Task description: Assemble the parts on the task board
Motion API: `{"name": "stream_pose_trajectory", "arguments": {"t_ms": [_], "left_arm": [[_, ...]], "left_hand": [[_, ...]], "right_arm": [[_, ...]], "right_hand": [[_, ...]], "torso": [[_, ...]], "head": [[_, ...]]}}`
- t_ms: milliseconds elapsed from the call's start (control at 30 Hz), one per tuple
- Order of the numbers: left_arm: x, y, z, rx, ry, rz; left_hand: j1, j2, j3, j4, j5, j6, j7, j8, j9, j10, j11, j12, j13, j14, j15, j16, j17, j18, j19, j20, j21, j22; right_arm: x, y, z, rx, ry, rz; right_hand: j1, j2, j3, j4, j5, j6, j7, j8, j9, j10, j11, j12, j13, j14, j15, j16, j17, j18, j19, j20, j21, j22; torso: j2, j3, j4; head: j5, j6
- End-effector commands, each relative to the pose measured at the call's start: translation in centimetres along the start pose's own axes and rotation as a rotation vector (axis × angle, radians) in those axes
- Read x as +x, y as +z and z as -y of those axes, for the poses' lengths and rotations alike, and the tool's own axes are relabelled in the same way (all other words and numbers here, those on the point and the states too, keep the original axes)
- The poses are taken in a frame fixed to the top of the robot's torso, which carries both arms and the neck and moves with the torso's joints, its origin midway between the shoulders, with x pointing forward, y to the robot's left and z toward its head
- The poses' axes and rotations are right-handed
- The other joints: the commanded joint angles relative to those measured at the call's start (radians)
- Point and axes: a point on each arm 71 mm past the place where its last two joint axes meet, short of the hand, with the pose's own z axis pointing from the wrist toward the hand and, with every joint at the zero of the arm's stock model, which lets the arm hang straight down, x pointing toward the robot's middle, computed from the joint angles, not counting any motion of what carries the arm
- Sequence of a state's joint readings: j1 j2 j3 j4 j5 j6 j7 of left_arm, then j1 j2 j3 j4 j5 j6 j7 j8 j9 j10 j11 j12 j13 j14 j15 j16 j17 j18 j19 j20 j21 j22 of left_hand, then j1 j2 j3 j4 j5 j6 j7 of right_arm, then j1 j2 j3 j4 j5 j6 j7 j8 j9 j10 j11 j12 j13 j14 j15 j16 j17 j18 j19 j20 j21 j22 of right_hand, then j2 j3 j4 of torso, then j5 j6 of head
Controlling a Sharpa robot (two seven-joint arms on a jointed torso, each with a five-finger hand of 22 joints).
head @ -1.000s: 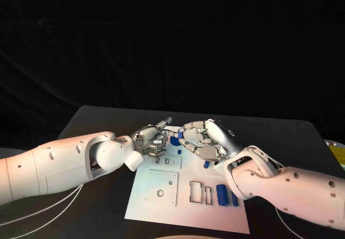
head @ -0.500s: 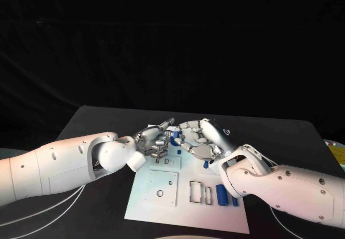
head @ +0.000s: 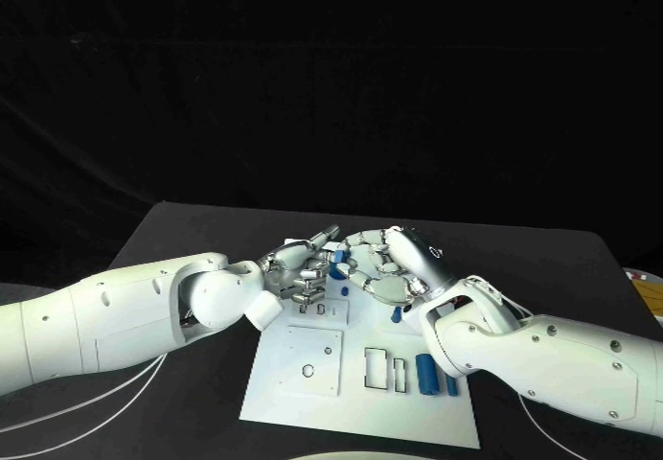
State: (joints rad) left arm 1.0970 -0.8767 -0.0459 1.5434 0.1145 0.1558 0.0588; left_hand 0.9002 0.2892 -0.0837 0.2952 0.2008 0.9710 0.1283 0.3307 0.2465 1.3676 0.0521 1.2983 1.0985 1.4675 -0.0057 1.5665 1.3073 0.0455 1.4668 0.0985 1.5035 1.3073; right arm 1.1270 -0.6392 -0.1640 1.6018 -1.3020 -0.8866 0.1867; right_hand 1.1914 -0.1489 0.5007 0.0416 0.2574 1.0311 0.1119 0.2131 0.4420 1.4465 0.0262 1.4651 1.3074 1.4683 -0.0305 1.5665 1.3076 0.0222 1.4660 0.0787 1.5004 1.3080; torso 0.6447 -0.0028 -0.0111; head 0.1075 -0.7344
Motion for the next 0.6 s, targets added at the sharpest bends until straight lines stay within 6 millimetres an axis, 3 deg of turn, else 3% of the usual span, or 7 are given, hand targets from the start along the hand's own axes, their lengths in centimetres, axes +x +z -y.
{"name": "stream_pose_trajectory", "arguments": {"t_ms": [33,600], "left_arm": [[0.40,0.07,0.19,0.022,-0.010,-0.034],[0.34,0.06,0.22,0.024,-0.011,-0.032]], "left_hand": [[-0.011,0.003,0.006,0.001,0.004,0.015,-0.006,0.007,0.009,0.001,-0.007,-0.005,0.001,0.103,-0.010,0.004,0.263,-0.013,0.017,-0.007,0.004,0.128],[-0.016,0.003,0.012,0.001,0.004,0.038,-0.017,0.021,0.029,0.003,-0.017,-0.009,0.001,0.103,-0.018,0.004,0.263,-0.014,0.018,-0.014,0.005,0.131]], "right_arm": [[0.08,-0.02,0.06,-0.006,-0.004,-0.012],[-0.14,-0.19,0.38,-0.001,-0.011,-0.011]], "right_hand": [[0.010,0.001,0.002,0.005,0.003,0.011,-0.008,0.005,0.001,0.005,0.002,0.000,0.121,0.103,-0.008,0.004,0.263,-0.007,0.076,-0.010,0.002,0.237],[0.010,0.001,0.002,0.006,0.003,0.010,-0.007,0.005,0.001,0.004,0.002,-0.001,0.121,0.103,-0.007,0.004,0.263,-0.007,0.077,-0.010,0.003,0.237]], "torso": [[0.000,0.0004,-0.0002],[0.000,0.0007,0.0003]], "head": [[0.000,0.000],[0.001,-0.002]]}}
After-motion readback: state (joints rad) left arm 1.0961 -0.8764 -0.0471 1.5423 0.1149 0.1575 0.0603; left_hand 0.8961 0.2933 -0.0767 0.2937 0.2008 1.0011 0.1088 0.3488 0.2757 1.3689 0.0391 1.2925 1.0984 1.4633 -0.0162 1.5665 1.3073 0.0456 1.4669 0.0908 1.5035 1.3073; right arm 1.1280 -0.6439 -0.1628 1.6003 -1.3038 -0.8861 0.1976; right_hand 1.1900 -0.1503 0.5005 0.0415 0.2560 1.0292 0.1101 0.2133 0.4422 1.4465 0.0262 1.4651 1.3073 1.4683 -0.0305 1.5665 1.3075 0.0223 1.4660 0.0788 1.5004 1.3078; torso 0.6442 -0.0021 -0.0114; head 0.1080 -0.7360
